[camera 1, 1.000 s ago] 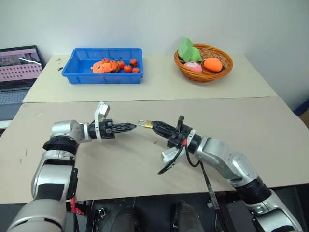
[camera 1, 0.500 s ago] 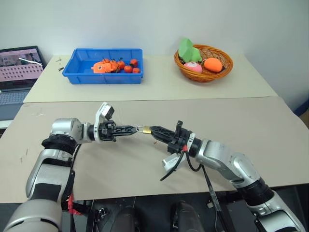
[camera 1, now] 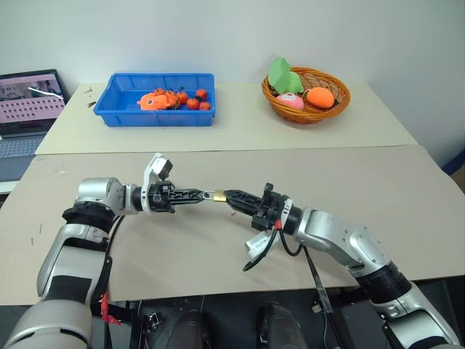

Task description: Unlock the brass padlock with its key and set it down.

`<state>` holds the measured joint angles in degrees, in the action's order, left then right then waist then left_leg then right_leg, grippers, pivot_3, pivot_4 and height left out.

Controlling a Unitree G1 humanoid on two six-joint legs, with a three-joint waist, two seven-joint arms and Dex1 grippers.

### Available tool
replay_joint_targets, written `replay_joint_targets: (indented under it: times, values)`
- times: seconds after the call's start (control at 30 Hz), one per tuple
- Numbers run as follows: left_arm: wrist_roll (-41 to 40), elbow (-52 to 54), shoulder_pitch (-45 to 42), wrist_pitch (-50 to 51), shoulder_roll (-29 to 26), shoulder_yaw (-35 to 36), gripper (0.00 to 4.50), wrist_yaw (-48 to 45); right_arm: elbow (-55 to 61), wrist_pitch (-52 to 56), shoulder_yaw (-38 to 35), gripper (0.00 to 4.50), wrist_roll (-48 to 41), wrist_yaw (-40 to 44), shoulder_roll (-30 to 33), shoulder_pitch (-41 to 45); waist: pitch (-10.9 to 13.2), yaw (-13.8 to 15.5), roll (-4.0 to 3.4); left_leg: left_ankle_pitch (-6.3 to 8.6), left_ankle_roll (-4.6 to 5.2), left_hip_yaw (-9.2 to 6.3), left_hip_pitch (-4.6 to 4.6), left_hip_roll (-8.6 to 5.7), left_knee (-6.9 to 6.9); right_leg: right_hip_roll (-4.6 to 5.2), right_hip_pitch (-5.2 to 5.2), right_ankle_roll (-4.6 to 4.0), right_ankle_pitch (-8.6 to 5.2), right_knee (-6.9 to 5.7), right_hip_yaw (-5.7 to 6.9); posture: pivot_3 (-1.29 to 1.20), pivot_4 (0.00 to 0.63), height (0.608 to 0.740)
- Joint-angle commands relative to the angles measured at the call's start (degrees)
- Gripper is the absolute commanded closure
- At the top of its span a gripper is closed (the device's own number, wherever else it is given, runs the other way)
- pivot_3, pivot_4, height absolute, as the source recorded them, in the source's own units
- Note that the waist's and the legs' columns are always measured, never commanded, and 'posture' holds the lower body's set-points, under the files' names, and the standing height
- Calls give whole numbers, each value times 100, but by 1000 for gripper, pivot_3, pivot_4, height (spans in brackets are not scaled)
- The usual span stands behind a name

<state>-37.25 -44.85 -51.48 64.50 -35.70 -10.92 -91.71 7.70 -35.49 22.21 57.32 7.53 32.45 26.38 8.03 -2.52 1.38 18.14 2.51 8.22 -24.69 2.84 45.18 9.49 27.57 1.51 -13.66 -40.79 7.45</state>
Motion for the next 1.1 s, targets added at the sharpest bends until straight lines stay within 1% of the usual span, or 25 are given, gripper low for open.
replay_joint_targets:
  times: [0.03,0.23,0.53,0.83,1.1]
  values:
    - [91,-12,-178,-106,22,161,4394,-79,11,-90,87,4404,24,-31,-4,112,0,0,0,0,0,0,0,0,0,0,0,0,0,0,0,0,150,676]
    - [396,-278,-232,-254,127,303,4394,-23,-144,-48,190,4404,-96,105,-56,198,0,-2,0,0,0,1,-1,-1,1,0,0,0,0,-2,0,0,150,676]
    - [629,-291,-225,-263,162,411,4394,-53,-280,-47,170,4404,-138,118,-96,325,0,-7,0,0,0,1,0,0,2,0,2,0,0,-6,-1,0,150,676]
    - [719,-249,-235,-238,187,437,4394,-75,-320,-41,194,4404,-82,98,-107,349,0,-9,0,0,0,2,0,1,5,0,5,-1,-1,-13,-5,0,150,676]
    - [634,44,-158,-200,142,279,4394,-79,-427,-47,219,4404,-30,58,-154,431,1,-6,1,0,0,4,-4,1,11,1,14,-2,-2,-22,-9,0,150,676]
